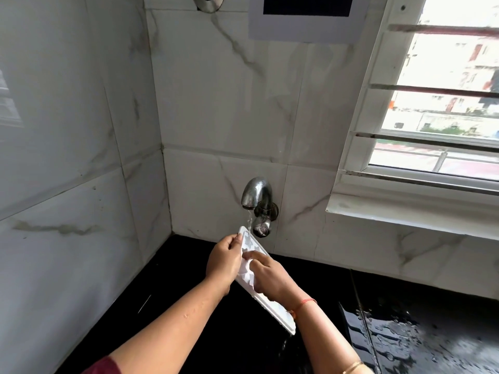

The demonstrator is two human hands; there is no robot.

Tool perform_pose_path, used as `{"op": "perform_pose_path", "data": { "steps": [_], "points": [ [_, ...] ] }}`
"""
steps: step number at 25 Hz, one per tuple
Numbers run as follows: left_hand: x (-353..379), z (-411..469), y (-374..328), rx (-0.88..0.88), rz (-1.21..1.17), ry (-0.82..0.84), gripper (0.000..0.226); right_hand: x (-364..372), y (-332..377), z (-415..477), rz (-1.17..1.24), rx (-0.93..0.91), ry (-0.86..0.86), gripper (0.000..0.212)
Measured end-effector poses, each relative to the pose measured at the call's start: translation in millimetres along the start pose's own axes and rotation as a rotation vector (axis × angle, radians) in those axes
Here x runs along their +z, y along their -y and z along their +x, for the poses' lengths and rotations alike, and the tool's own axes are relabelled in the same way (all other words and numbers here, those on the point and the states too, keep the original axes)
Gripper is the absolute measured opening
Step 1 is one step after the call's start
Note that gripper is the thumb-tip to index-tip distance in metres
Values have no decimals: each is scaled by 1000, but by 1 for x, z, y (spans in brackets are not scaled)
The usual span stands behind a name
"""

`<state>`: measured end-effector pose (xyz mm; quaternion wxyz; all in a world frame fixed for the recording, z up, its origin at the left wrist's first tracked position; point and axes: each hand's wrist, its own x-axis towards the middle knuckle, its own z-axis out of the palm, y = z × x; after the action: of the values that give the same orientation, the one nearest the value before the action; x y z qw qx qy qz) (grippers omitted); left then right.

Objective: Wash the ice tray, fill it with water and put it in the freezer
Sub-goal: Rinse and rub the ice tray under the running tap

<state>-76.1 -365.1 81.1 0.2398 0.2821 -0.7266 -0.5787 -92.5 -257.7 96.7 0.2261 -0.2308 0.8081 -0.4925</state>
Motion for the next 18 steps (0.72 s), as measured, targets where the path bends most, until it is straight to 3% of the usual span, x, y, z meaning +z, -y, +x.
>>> {"op": "perform_pose_path", "data": {
  "steps": [13, 18],
  "points": [
    [7, 4, 5, 14, 35, 24, 24, -7, -2, 3, 57, 77, 40, 33],
    [4, 4, 6, 34, 18, 2, 28, -5, -5, 5, 1, 55, 11, 42]
  ]
}}
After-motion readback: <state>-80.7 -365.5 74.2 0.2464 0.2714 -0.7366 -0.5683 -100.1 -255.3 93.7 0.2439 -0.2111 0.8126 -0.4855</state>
